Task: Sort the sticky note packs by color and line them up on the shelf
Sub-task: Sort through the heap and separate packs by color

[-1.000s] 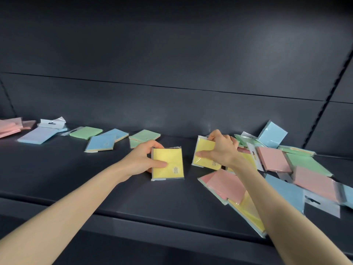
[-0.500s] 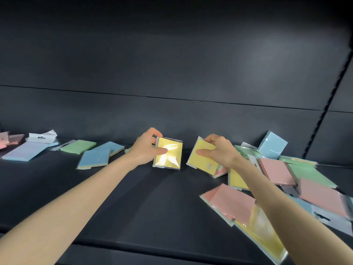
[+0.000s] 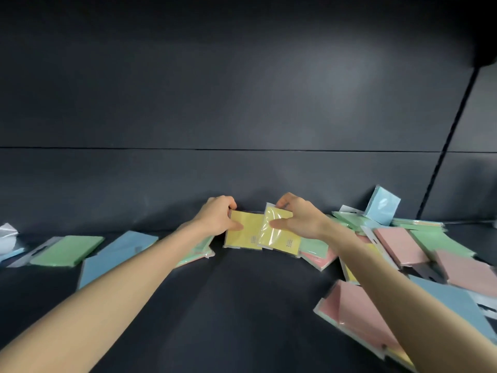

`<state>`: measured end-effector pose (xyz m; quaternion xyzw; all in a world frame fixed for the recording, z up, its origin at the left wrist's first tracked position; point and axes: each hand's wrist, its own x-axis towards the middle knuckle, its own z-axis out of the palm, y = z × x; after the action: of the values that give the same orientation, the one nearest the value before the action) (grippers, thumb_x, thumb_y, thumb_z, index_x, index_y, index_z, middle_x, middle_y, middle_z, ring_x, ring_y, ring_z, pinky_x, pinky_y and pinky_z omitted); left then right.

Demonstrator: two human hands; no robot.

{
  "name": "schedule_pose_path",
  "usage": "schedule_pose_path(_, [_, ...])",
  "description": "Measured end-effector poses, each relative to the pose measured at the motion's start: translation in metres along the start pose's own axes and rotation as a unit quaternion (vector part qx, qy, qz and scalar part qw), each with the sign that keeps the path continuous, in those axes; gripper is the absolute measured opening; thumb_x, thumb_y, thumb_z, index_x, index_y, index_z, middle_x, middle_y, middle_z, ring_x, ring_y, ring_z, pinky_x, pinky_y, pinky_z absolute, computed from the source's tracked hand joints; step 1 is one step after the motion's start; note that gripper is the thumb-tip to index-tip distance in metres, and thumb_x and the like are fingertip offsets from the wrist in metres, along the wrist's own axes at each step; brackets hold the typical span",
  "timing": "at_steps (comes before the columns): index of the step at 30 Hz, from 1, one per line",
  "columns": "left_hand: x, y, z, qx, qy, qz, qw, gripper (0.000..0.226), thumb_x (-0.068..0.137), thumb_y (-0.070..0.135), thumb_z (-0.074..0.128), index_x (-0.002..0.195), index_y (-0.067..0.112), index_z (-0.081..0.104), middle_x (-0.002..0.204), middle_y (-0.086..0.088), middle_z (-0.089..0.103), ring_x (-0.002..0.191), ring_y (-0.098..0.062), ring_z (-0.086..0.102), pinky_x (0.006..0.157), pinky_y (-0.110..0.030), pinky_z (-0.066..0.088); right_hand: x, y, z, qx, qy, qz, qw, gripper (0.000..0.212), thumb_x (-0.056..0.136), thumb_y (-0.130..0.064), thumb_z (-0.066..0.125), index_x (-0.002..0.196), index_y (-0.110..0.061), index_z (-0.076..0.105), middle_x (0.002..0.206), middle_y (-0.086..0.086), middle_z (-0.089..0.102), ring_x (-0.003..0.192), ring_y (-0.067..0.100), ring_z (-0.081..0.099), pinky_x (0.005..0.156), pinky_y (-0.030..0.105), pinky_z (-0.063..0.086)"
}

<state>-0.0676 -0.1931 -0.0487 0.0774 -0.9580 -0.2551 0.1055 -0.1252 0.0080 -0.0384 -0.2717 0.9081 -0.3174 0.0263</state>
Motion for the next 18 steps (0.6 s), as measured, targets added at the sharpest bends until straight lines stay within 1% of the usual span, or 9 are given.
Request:
schedule_pose_path(2, [0.002, -0.004, 0.002, 0.030, -0.011, 0.002, 0.999, 0.055, 0.074, 0.036, 0.077, 0.119, 0.014, 0.054, 0.105, -0.005, 0.061, 0.101, -0.022, 0.051, 0.079, -0.031, 0.042, 0.001, -0.002, 0.002, 0.006, -0.012, 0.004, 1.000, 0.038, 0.082, -0.028, 0.070, 0.110, -0.019, 0.046, 0.114, -0.002, 0.050, 0.111, 0.019, 0.049, 0.084, 0.028, 0.040])
schedule_pose_path(4, [0.002, -0.009, 0.003, 0.056, -0.013, 0.016, 0.998, 0.054, 0.077, 0.040, 0.074, 0.120, 0.016, 0.052, 0.110, -0.004, 0.057, 0.102, -0.022, 0.051, 0.081, -0.033, 0.044, 0.004, -0.004, 0.007, 0.015, -0.022, 0.002, 1.000, 0.035, 0.082, -0.026, 0.070, 0.106, -0.020, 0.046, 0.112, -0.002, 0.051, 0.107, 0.017, 0.050, 0.080, 0.026, 0.039])
schedule_pose_path(7, [-0.001, -0.018, -0.003, 0.075, 0.009, 0.054, 0.996, 0.043, 0.084, 0.038, 0.067, 0.118, 0.016, 0.054, 0.113, -0.001, 0.055, 0.098, -0.018, 0.051, 0.087, -0.033, 0.045, 0.009, -0.011, 0.016, 0.033, -0.045, -0.005, 0.998, 0.033, 0.079, -0.026, 0.073, 0.103, -0.021, 0.049, 0.108, -0.001, 0.055, 0.100, 0.017, 0.054, 0.078, 0.026, 0.041])
schedule_pose_path(9, [-0.005, -0.023, -0.008, 0.063, 0.028, 0.061, 0.996, 0.031, 0.087, 0.034, 0.063, 0.114, 0.018, 0.057, 0.110, 0.000, 0.058, 0.097, -0.017, 0.053, 0.088, -0.034, 0.046, 0.012, -0.016, 0.023, 0.027, -0.069, -0.009, 0.997, 0.032, 0.078, -0.027, 0.074, 0.101, -0.023, 0.051, 0.104, -0.001, 0.055, 0.093, 0.016, 0.053, 0.075, 0.025, 0.041])
schedule_pose_path(10, [-0.007, -0.025, -0.010, 0.054, 0.032, 0.062, 0.996, 0.027, 0.088, 0.032, 0.062, 0.111, 0.019, 0.058, 0.108, 0.001, 0.060, 0.097, -0.017, 0.055, 0.089, -0.035, 0.047, 0.013, -0.019, 0.027, 0.024, -0.078, -0.012, 0.997, 0.032, 0.079, -0.027, 0.074, 0.101, -0.023, 0.052, 0.104, -0.001, 0.054, 0.093, 0.015, 0.053, 0.076, 0.025, 0.041])
schedule_pose_path(12, [-0.011, -0.028, -0.014, 0.041, 0.036, 0.066, 0.996, 0.022, 0.089, 0.030, 0.061, 0.109, 0.019, 0.060, 0.103, 0.003, 0.061, 0.096, -0.017, 0.057, 0.089, -0.036, 0.048, 0.015, -0.025, 0.037, 0.016, -0.087, -0.020, 0.996, 0.031, 0.079, -0.028, 0.073, 0.103, -0.022, 0.053, 0.105, -0.001, 0.055, 0.095, 0.014, 0.052, 0.080, 0.026, 0.042])
schedule_pose_path(14, [-0.016, -0.030, -0.016, 0.038, 0.037, 0.076, 0.996, 0.021, 0.089, 0.029, 0.061, 0.108, 0.019, 0.061, 0.101, 0.004, 0.060, 0.096, -0.016, 0.057, 0.089, -0.035, 0.048, 0.015, -0.027, 0.045, -0.017, -0.089, -0.036, 0.995, 0.030, 0.081, -0.032, 0.071, 0.105, -0.022, 0.056, 0.109, 0.001, 0.053, 0.101, 0.015, 0.050, 0.088, 0.028, 0.044])
schedule_pose_path(16, [-0.021, -0.031, -0.016, 0.038, 0.031, 0.083, 0.995, 0.021, 0.090, 0.027, 0.060, 0.108, 0.018, 0.061, 0.101, 0.003, 0.060, 0.096, -0.016, 0.057, 0.089, -0.035, 0.047, 0.012, -0.028, 0.051, -0.078, -0.100, -0.043, 0.991, 0.033, 0.083, -0.038, 0.065, 0.113, -0.024, 0.058, 0.123, 0.003, 0.046, 0.116, 0.020, 0.041, 0.100, 0.036, 0.039])
schedule_pose_path(18, [-0.025, -0.030, -0.015, 0.047, 0.023, 0.092, 0.994, 0.022, 0.090, 0.027, 0.060, 0.110, 0.018, 0.060, 0.103, 0.003, 0.059, 0.098, -0.016, 0.055, 0.090, -0.036, 0.047, 0.006, -0.028, 0.049, -0.126, -0.103, -0.034, 0.986, 0.041, 0.085, -0.042, 0.060, 0.123, -0.028, 0.054, 0.134, 0.004, 0.038, 0.127, 0.023, 0.030, 0.106, 0.040, 0.033])
